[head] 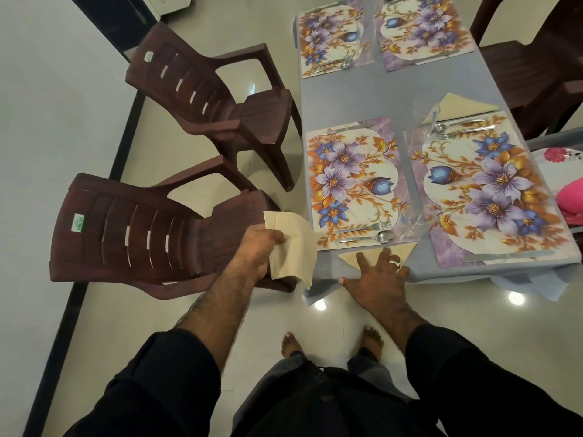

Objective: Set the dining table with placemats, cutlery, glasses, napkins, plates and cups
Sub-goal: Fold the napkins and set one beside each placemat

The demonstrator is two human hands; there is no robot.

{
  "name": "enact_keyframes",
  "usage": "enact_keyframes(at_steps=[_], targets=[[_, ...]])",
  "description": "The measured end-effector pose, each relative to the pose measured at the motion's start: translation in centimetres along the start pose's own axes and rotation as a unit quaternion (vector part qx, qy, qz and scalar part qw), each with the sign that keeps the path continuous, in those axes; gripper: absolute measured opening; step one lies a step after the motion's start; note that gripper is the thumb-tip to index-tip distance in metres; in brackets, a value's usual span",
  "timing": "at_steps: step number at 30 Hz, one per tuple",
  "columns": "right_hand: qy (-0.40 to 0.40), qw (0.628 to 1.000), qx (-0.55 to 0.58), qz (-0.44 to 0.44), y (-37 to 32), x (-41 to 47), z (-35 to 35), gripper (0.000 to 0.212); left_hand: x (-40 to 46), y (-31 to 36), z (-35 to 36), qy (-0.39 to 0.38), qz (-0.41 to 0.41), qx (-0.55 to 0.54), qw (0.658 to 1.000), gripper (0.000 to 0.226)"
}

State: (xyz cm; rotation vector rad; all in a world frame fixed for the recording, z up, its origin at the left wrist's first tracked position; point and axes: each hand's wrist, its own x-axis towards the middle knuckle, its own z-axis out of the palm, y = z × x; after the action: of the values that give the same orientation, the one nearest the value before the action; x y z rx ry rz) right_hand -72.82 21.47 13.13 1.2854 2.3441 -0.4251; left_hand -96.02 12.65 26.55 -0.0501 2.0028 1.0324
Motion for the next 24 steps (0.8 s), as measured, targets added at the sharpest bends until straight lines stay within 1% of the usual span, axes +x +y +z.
enact_keyframes(at_steps=[3, 6, 8, 9, 11, 13, 15, 18, 23, 24], targets=[[-0.037, 0.999, -0.033, 0.008, -0.3, 0.2, -0.4, 0.112, 0.0, 0.0, -0.1, -0.002, -0.001, -0.007, 1.0, 0.035], [-0.081, 0.994, -0.067, 0.011, -0.5, 0.7, -0.9, 0.122, -0.1, -0.1, 0.0, -0.009, -0.005, -0.008, 1.0, 0.032], [-0.086, 0.994, -0.072, 0.018, -0.4, 0.9, -0.9, 0.127, 0.0, -0.2, 0.0, -0.013, -0.007, -0.012, 1.0, 0.03], [-0.071, 0.995, -0.073, 0.018, -0.4, 0.9, -1.0, 0.128, 0.0, -0.3, 0.0, -0.013, -0.008, -0.013, 1.0, 0.031], [-0.017, 0.997, -0.069, 0.007, -0.5, 0.8, -1.1, 0.121, 0.0, -0.4, -0.1, -0.013, -0.009, -0.013, 1.0, 0.034], [0.013, 0.998, -0.056, -0.009, -0.6, 0.8, -1.3, 0.108, 0.0, -0.4, -0.2, -0.012, -0.007, -0.011, 1.0, 0.033], [0.013, 0.998, -0.052, -0.019, -0.7, 0.9, -1.3, 0.099, -0.1, -0.5, -0.3, -0.015, -0.001, -0.012, 1.0, 0.031], [0.014, 0.998, -0.048, -0.027, -0.3, 1.0, -1.0, 0.092, -0.1, -0.5, -0.7, -0.016, 0.005, -0.018, 1.0, 0.029], [-0.011, 0.998, -0.057, -0.019, 0.4, 1.1, -1.1, 0.092, 0.2, -0.6, -1.2, -0.011, 0.0, -0.021, 1.0, 0.03], [-0.004, 0.998, -0.056, -0.02, 0.7, 0.9, -1.3, 0.093, 0.3, -0.6, -1.2, -0.011, -0.001, -0.022, 1.0, 0.03]])
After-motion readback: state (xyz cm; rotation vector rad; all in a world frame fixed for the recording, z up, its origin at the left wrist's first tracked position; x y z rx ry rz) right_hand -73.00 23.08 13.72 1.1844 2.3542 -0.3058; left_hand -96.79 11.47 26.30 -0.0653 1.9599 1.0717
